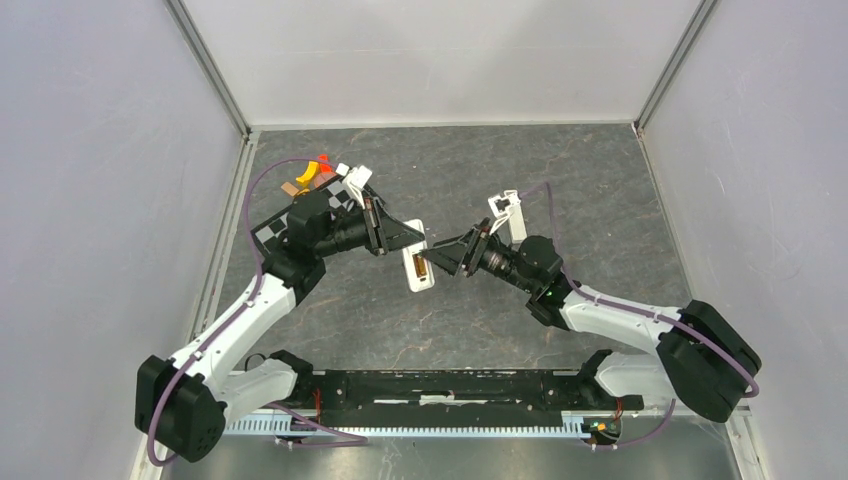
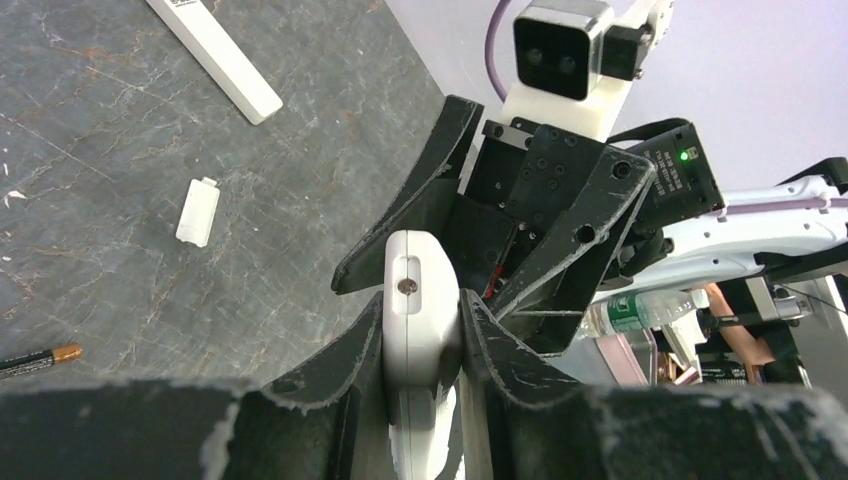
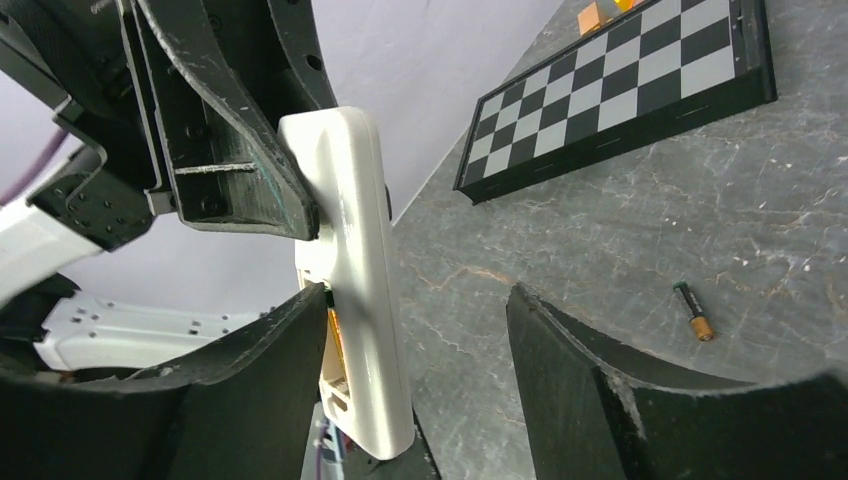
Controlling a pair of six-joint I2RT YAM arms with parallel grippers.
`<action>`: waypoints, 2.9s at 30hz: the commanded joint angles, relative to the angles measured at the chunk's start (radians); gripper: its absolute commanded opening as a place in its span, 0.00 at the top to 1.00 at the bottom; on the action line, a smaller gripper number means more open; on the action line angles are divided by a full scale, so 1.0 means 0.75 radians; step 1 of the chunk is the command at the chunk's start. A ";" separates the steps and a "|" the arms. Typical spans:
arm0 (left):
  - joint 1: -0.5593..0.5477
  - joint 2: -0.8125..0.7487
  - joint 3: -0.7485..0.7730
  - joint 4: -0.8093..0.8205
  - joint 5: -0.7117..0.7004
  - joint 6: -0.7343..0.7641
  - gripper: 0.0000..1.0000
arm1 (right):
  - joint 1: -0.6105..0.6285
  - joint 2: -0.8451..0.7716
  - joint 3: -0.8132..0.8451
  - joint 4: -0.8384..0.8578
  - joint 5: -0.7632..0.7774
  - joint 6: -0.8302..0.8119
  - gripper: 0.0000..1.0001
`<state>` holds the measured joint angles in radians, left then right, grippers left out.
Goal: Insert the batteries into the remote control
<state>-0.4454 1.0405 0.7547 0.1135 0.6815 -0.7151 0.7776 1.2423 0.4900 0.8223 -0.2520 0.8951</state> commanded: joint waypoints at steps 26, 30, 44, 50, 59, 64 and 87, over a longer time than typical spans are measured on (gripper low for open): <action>0.005 -0.015 0.134 -0.184 -0.011 0.163 0.98 | 0.059 0.005 0.242 -0.639 0.296 -0.525 0.55; 0.012 -0.009 0.145 -0.251 -0.063 0.205 0.98 | 0.061 -0.048 0.231 -0.630 0.261 -0.578 0.56; 0.031 -0.104 0.168 -0.650 -0.794 0.342 0.98 | 0.067 0.183 0.378 -0.859 0.216 -0.678 0.39; 0.032 -0.245 0.103 -0.638 -0.998 0.308 0.98 | 0.152 0.588 0.786 -1.256 0.341 -0.862 0.31; 0.034 -0.409 0.102 -0.665 -1.144 0.313 0.98 | 0.224 0.964 1.195 -1.525 0.564 -0.951 0.35; 0.033 -0.466 0.098 -0.655 -1.271 0.313 0.98 | 0.237 1.030 1.250 -1.542 0.581 -0.955 0.42; 0.034 -0.416 0.080 -0.592 -1.060 0.282 0.98 | 0.208 0.985 1.189 -1.537 0.724 -0.808 0.90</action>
<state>-0.4229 0.7013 0.8242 -0.4068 -0.1696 -0.5076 0.9482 2.0720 1.4403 -0.3519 0.2115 0.2367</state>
